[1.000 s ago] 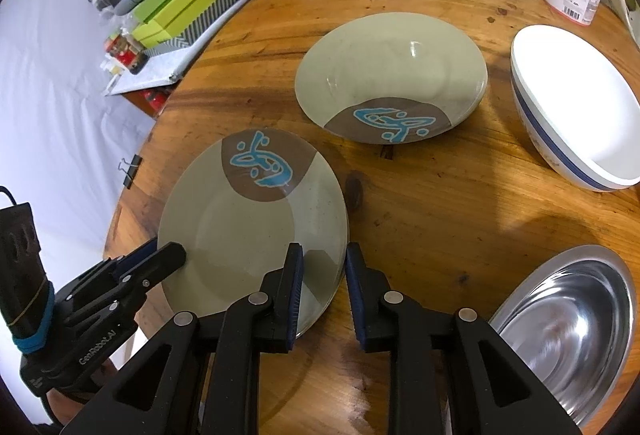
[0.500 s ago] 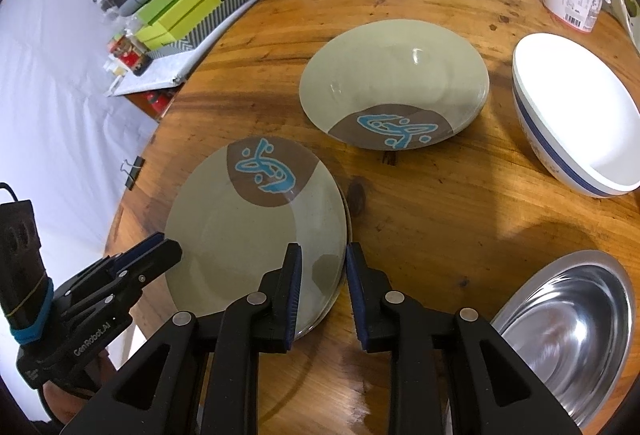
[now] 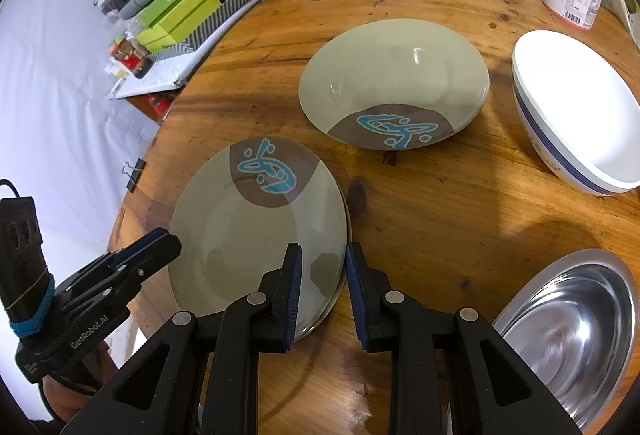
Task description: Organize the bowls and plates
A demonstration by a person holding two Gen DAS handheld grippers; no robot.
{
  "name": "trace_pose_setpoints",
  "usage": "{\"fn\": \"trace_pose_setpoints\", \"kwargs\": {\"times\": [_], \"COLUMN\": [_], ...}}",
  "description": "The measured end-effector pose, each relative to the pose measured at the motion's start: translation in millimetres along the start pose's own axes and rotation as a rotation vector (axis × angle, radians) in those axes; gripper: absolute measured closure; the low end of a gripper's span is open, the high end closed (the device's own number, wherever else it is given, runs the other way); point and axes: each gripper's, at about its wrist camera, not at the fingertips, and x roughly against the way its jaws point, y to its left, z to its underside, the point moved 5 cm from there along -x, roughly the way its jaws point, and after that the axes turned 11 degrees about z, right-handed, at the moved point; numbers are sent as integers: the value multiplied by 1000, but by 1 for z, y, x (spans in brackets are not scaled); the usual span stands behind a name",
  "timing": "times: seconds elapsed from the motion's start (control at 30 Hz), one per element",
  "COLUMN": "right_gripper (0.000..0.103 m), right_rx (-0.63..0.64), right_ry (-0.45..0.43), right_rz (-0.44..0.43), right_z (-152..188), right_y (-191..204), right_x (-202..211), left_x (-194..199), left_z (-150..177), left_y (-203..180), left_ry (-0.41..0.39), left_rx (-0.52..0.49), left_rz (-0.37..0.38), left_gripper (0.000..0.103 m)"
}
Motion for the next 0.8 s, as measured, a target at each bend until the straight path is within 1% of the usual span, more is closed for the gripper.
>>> {"fn": "trace_pose_setpoints", "kwargs": {"times": [0.23,0.67,0.73,0.77,0.8], "right_gripper": [80,79,75,68,66], "right_rx": [-11,-88,-97,-104,-116], "right_ry": [-10,-74,-80,-83,-89], "right_rz": [-10,-35,-40,-39,-43], "right_z": [-2,-3,-2,-2,-3], "right_y": [-3,-23,-26,-27,-29], "right_x": [5,26,27,28,28], "left_x": [3,12,12,12,11], "left_z": [-2,-18,-22,-24,-25], "left_y": [-1,-4,-4,-4,-4], "left_ry": [-13,-47,-49,-50,-49], "left_rx": [-1,-24,-28,-30,-32], "left_rz": [9,20,18,17,17], "left_gripper": [75,75,75,75,75]}}
